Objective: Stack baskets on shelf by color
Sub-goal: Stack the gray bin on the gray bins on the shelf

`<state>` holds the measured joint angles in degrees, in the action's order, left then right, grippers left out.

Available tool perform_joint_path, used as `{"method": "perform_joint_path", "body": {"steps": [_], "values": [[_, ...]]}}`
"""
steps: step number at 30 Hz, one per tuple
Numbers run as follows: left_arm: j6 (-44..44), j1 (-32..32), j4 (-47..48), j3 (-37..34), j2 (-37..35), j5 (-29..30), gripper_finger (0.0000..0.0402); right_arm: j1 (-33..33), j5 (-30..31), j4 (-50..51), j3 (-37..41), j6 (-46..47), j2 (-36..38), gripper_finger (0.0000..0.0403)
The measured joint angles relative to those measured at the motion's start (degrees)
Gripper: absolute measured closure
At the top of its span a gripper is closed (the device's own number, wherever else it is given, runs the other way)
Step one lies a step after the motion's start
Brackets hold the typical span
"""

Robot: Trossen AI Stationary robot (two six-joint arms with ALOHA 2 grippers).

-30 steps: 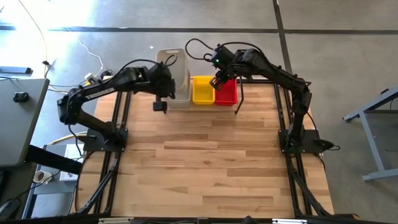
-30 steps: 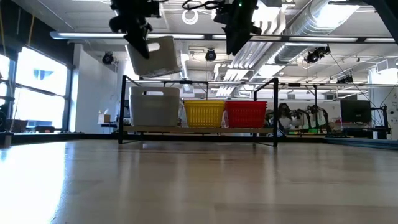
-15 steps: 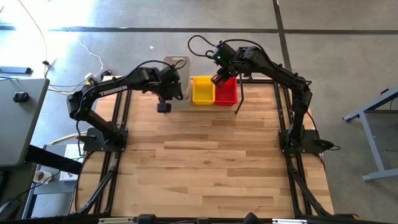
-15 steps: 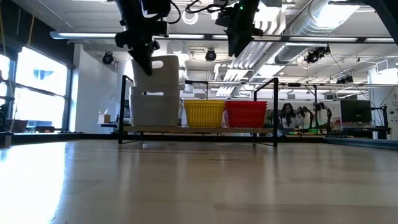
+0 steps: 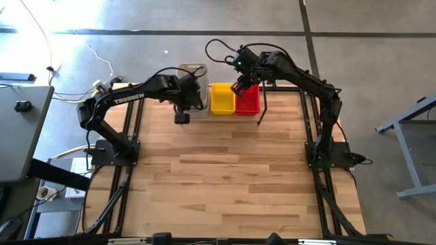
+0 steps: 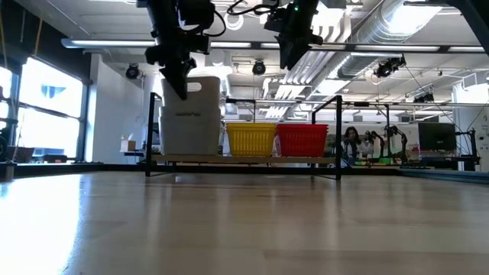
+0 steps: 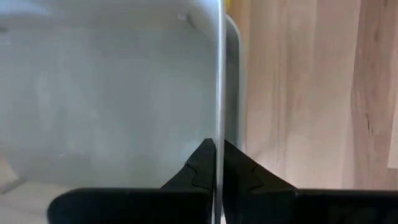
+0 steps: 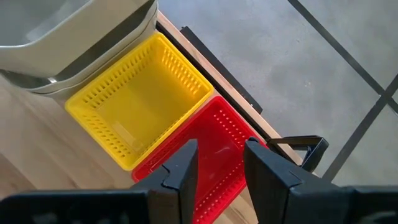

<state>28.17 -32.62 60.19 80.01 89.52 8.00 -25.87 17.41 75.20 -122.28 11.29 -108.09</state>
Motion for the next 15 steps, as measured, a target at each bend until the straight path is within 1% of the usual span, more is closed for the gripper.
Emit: {"method": "perform_joint_path", "body": {"steps": [5,11,15], "values": [[-0.1,0.0,0.1,0.0,0.0,-1.4,0.0401,0.0,0.0,0.0,0.0,-0.7,0.0,0.0289],[-0.4,0.0,0.0,0.0,0.0,-1.1,0.0399,0.0,0.0,0.0,0.0,-1.3,0.0,0.0289],[-0.1,0.0,-0.1,0.0,0.0,-0.8,0.0389,0.0,0.0,0.0,0.0,-1.3,0.0,0.0289]]}}
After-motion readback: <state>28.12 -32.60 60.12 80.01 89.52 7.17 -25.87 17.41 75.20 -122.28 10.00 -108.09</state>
